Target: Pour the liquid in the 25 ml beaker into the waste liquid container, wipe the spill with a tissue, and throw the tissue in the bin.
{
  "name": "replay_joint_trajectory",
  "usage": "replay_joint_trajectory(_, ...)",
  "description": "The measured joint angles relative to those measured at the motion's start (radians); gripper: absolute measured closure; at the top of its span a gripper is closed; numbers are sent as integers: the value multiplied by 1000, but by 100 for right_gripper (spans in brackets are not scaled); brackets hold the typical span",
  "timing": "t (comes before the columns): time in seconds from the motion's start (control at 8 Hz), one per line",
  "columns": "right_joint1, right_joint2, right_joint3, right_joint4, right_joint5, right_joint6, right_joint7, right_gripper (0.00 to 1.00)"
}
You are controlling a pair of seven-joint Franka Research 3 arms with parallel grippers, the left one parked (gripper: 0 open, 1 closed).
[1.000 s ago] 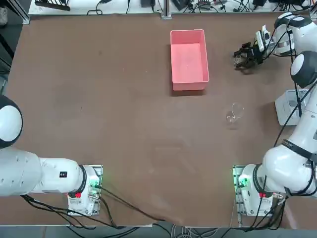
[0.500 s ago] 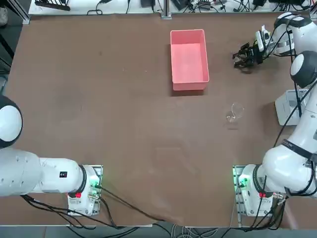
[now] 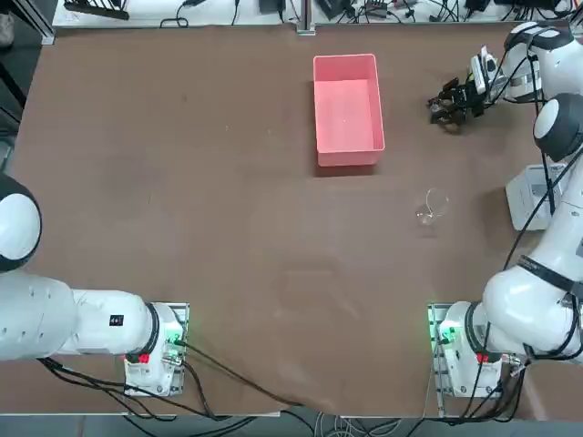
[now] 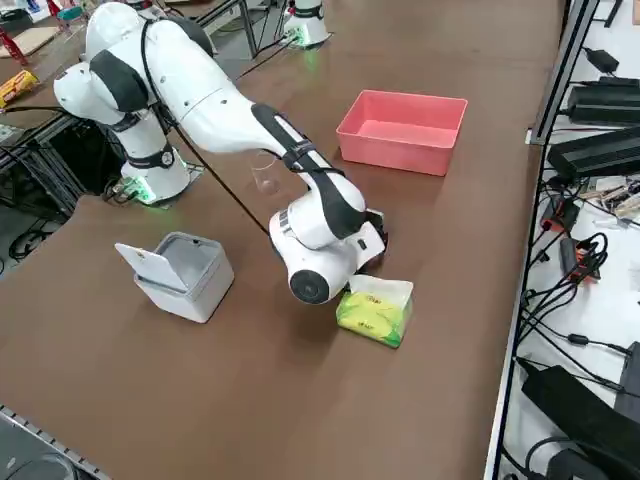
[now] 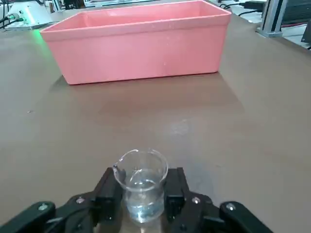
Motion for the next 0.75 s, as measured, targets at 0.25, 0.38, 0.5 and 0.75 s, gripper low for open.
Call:
replay_joint_trajectory(0.25,0,-2,0,7,0,0,0,52)
replay_joint_trajectory(0.38,0,-6,0,12,0,0,1,52)
replay_joint_trajectory(0.5,1,-18,0,18,0,-1,1,52)
replay_joint_trajectory(0.75,4,-54,0,25,0,-1,0,52)
